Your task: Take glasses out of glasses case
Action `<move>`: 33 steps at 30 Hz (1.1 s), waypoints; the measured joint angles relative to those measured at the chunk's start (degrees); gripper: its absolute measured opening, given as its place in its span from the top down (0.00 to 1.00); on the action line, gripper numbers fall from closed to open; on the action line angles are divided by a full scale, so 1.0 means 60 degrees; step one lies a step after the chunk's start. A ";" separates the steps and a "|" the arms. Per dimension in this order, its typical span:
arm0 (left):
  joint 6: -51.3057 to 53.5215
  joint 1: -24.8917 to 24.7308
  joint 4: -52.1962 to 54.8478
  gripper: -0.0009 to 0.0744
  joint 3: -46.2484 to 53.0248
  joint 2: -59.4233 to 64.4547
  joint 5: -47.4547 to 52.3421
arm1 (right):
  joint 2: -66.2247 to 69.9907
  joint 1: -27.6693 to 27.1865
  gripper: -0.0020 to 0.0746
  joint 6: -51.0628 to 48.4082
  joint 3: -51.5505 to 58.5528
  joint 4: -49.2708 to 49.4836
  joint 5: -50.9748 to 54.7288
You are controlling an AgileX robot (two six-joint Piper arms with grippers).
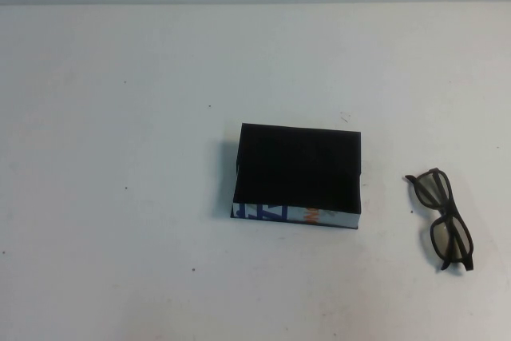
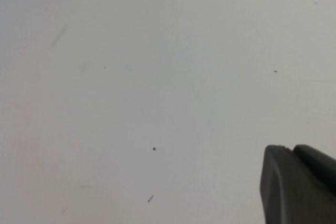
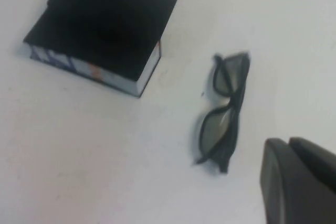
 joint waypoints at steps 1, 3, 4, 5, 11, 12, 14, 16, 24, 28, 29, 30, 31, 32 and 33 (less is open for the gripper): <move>0.0000 0.0000 0.0000 0.99 0.0000 0.0000 0.0000 | -0.0137 0.0000 1.00 -0.0477 0.0000 -0.0003 -0.0297; 0.0000 0.0000 0.0000 0.99 0.0000 0.0000 0.0000 | -0.0520 0.0000 1.00 -0.1167 0.0000 0.0019 -0.0906; 0.0000 0.0000 0.0000 0.99 0.0000 0.0000 0.0000 | -0.0677 0.0000 1.00 -0.1318 0.0000 0.0065 -0.1080; 0.0000 0.0000 0.0000 0.99 0.0000 0.0000 0.0000 | -0.0862 0.0000 1.00 -0.1440 0.0053 0.0188 -0.1288; 0.0000 0.0000 0.0000 0.99 0.0000 0.0000 0.0000 | -0.1796 0.0000 1.00 -0.1642 0.1850 0.0927 -0.4599; 0.0000 0.0000 0.0000 0.99 0.0000 0.0000 0.0000 | -0.2052 0.0000 1.00 -0.1622 0.2412 0.0927 -0.5430; 0.0000 0.0000 0.0000 0.99 0.0000 0.0000 0.0000 | -0.2565 0.0000 1.00 -0.1414 0.3445 0.0729 -0.6834; 0.0000 0.0000 0.0000 0.99 0.0000 0.0000 0.0000 | -0.3153 0.0000 1.00 -0.0806 0.4478 0.0275 -0.7828; 0.0000 0.0000 0.0000 0.99 0.0000 0.0000 0.0000 | -0.4809 0.0000 1.00 0.2001 0.6396 -0.1175 -0.6912; 0.0000 0.0000 0.0000 0.99 0.0000 0.0000 0.0000 | -0.5350 0.0000 1.00 0.2124 0.6769 -0.1236 -0.6106; 0.0000 0.0000 0.0000 0.99 0.0000 0.0000 0.0000 | -0.5473 0.0000 1.00 0.2140 0.6859 -0.1236 -0.5977; 0.0000 0.0000 0.0000 0.99 0.0000 0.0000 0.0000 | -0.5581 0.0000 1.00 0.2140 0.6957 -0.1248 -0.5909; 0.0000 0.0000 0.0000 0.99 0.0000 0.0000 0.0000 | -0.5661 0.0000 1.00 0.2163 0.7045 -0.1248 -0.5863; 0.0000 0.0000 0.0000 0.99 0.0000 0.0000 0.0000 | -0.5724 0.0000 1.00 0.2163 0.7137 -0.1248 -0.5845; 0.0000 0.0000 0.0000 0.99 0.0000 0.0000 0.0000 | -0.5772 0.0000 1.00 0.2163 0.7183 -0.1248 -0.5845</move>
